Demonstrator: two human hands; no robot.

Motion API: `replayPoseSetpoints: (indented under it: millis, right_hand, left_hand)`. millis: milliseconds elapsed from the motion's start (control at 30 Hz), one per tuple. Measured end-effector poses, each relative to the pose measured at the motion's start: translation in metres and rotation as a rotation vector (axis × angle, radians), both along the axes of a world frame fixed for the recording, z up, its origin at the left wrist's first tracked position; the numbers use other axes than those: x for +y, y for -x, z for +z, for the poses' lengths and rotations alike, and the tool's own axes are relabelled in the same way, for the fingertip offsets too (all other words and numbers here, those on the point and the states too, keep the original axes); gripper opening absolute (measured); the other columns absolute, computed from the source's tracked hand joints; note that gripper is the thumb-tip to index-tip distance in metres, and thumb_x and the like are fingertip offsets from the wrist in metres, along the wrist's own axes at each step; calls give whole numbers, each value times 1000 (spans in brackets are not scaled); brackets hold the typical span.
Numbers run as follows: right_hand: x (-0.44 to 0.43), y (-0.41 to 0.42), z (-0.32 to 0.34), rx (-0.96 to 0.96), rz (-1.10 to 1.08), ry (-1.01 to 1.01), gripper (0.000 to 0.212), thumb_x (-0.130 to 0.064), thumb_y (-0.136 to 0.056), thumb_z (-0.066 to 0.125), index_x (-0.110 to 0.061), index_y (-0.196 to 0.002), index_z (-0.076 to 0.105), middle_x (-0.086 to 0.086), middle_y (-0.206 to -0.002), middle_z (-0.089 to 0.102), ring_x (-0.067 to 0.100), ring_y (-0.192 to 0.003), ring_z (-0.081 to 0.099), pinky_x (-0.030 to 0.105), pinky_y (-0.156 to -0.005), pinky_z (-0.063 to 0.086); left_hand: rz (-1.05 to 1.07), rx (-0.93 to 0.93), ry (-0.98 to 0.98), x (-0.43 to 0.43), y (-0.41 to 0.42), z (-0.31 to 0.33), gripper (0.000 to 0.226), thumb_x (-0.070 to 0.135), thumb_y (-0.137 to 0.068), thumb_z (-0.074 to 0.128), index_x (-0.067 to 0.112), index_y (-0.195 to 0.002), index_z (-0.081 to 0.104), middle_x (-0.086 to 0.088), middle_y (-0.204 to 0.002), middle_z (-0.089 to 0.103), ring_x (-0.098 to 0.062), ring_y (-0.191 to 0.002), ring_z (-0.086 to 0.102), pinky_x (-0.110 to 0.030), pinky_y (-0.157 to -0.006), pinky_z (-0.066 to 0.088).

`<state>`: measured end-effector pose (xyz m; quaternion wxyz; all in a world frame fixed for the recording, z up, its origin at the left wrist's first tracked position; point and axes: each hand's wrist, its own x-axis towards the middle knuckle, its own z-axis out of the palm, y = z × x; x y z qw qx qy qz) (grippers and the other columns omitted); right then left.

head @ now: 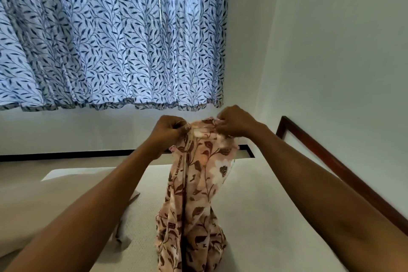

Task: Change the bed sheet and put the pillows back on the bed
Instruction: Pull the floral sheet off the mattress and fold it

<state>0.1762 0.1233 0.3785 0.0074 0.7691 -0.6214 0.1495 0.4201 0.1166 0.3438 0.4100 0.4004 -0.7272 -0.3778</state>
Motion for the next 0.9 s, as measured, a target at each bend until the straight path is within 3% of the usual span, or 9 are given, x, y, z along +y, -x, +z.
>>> replayPoseSetpoints:
  millis: [100,167,267,333,500,600,667,800,900]
  right_hand:
    - [-1,25,-25,51,-95,-36,15,-26,-79,72,-13,-74,70,5,-75,64,24,-71,61,32,-60,43]
    - [1,37,-34,-68,-70,-77,13,-21,-84,73,-11,-75,72,3,-69,62,21,-66,58,32,-61,42]
    - [13,48,-37,-659,18,-209,16,-18,-89,77,-3,-94,76,14,-80,72,22,-72,70,33,-69,59]
    - [22,48,-34,-1074,98,-282,32,-22,-85,79,3,-105,74,22,-94,73,28,-83,71,40,-78,61]
    - [25,28,-18,-1401,183,-251,36,-25,-85,72,0,-110,72,19,-105,72,29,-91,71,44,-82,61]
    - [23,15,-19,-1448,108,-155,32,-24,-91,72,2,-108,73,15,-91,73,23,-70,70,33,-61,59]
    - [20,9,-25,-1367,-10,-29,31,-25,-91,75,5,-97,74,9,-69,68,15,-46,56,23,-42,45]
    - [12,7,-36,-926,-360,295,51,-37,-89,75,-13,-49,55,-8,-44,46,5,-40,40,26,-46,34]
    - [18,11,-46,-837,-562,334,58,-34,-96,67,-15,-46,43,-3,-43,40,11,-42,38,35,-51,29]
  left_hand:
    - [-28,-12,-23,1,-1,-2,31,7,-98,62,1,-68,64,-8,-59,59,-14,-55,57,-22,-53,44]
    - [-42,-15,-32,0,-6,-6,29,8,-98,62,-5,-72,65,-17,-63,60,-20,-59,59,-27,-56,45]
    - [-32,1,-85,-3,-18,-12,29,9,-98,63,-1,-71,67,-30,-68,60,-26,-62,57,-33,-60,43]
    - [1,21,-133,-4,-28,-16,30,10,-98,63,5,-69,69,-23,-67,61,-25,-59,56,-31,-58,42]
    - [1,52,-187,2,-34,-21,27,6,-98,60,1,-73,68,-15,-68,67,-22,-58,61,-28,-54,45]
    - [-21,55,-195,7,-31,-22,24,8,-97,62,-8,-81,69,-23,-75,67,-26,-65,62,-31,-59,48]
    - [28,84,-205,8,-27,-24,20,8,-96,65,-7,-86,73,-23,-81,71,-25,-70,67,-33,-64,55]
    - [392,53,-156,2,-27,-40,11,15,-93,71,11,-86,80,-5,-80,77,-20,-77,74,-36,-71,63]
    - [536,122,-257,8,-33,-51,11,11,-91,70,12,-84,78,-9,-81,74,-23,-73,73,-34,-63,63]
